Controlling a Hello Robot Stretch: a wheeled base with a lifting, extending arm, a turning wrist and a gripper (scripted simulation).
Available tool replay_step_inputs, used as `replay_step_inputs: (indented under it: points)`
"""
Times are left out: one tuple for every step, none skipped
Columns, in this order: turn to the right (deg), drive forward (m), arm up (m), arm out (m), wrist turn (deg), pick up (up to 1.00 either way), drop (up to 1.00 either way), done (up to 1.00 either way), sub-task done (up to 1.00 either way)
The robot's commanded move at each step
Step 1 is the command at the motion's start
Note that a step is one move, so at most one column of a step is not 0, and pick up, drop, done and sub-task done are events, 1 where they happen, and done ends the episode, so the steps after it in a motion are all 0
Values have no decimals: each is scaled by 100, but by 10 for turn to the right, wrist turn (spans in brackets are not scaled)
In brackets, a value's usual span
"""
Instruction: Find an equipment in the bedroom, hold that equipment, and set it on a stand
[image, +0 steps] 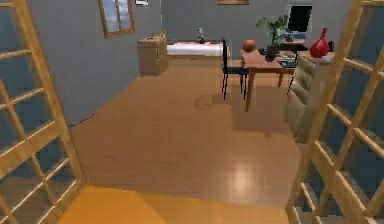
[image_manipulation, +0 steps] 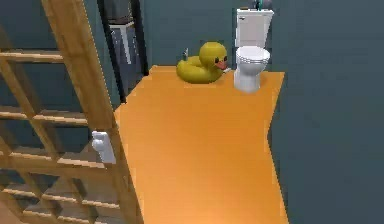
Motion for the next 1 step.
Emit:
replay_step_inputs:
  points:
    - [0,100,0,0,0,0,0,0,0]
